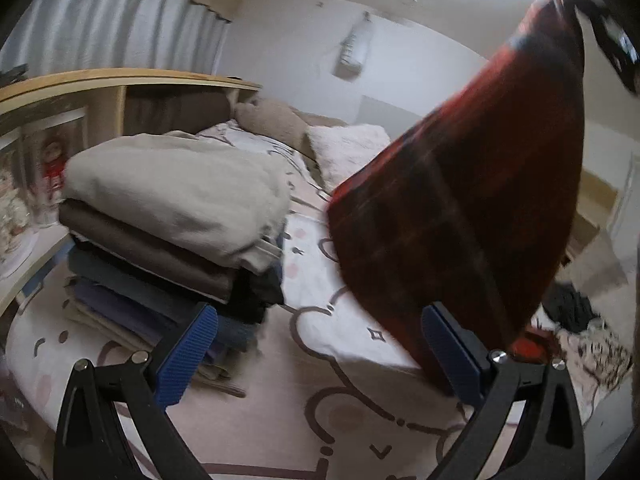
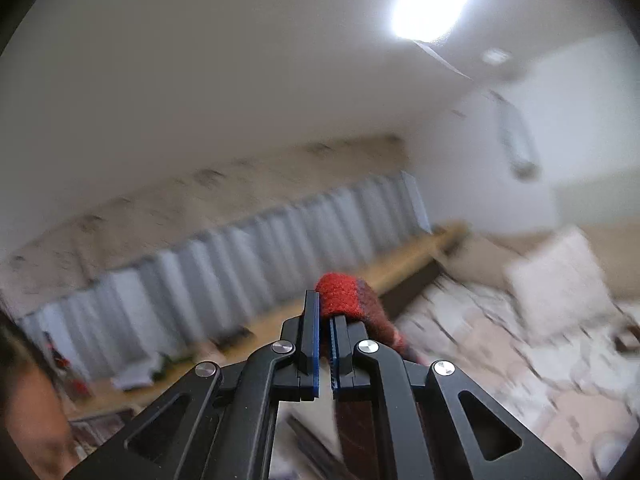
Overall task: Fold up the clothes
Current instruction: 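Lift the red plaid blanket with the right tool and drag it onto the bed, then grasp a corner of the red plaid blanket with the left tool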
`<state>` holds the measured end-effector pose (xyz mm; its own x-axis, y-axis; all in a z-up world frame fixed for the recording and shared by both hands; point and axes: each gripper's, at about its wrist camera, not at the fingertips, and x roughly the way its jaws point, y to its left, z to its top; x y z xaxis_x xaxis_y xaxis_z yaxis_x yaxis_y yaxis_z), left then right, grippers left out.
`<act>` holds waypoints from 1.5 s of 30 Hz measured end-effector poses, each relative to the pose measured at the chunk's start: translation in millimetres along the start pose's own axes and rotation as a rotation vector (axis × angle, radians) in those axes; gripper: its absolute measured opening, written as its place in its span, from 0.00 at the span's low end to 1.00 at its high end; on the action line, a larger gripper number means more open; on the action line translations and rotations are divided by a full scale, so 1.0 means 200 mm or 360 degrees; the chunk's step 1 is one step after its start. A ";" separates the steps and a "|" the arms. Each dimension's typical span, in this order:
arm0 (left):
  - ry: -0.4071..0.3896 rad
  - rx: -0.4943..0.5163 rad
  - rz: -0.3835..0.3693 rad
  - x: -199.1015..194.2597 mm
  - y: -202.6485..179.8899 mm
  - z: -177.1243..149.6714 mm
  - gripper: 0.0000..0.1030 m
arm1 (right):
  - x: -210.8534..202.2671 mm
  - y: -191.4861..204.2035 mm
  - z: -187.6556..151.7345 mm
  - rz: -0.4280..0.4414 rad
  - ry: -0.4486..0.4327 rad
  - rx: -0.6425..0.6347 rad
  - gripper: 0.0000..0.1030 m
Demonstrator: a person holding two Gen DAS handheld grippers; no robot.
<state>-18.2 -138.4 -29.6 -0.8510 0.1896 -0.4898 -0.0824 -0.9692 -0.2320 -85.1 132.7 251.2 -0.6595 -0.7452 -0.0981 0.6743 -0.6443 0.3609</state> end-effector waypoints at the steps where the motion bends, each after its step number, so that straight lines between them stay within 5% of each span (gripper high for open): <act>1: 0.0019 0.0032 -0.0014 0.02 -0.03 -0.02 1.00 | -0.05 -0.06 -0.07 -0.0071 0.0039 0.0029 0.05; 13: 0.0287 0.0296 -0.0093 0.41 -0.29 -0.19 1.00 | -0.88 -0.80 -1.40 -0.1196 0.0638 0.0798 0.05; 16: 0.0346 0.0326 -0.0110 0.54 -0.31 -0.19 1.00 | -1.00 -0.89 -1.65 -0.1361 0.0758 0.0919 0.05; 22: 0.0409 0.0572 -0.0234 0.81 -0.40 -0.11 1.00 | -0.94 -0.98 -1.92 -0.1408 0.0907 0.0982 0.05; 26: 0.0584 0.0836 -0.0432 1.03 -0.44 -0.03 1.00 | -0.90 -1.04 -2.03 -0.1494 0.1052 0.0968 0.05; 32: 0.0819 0.1165 -0.0666 1.24 -0.53 0.00 1.00 | -0.92 -1.09 -2.09 -0.1484 0.1070 0.0988 0.05; 38: 0.1096 0.1236 -0.0922 1.38 -0.65 -0.05 0.99 | -0.89 -1.13 -2.10 -0.1480 0.1110 0.0990 0.05; 45: 0.1398 0.1143 -0.1035 1.54 -0.68 -0.16 0.99 | -0.91 -1.16 -2.11 -0.1462 0.1124 0.1013 0.05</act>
<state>-252.3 56.6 -176.8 0.0470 0.4260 -0.9035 -0.8367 -0.4773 -0.2685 18.6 345.0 -205.0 -0.3452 -0.1372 -0.9284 -0.3232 -0.9114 0.2548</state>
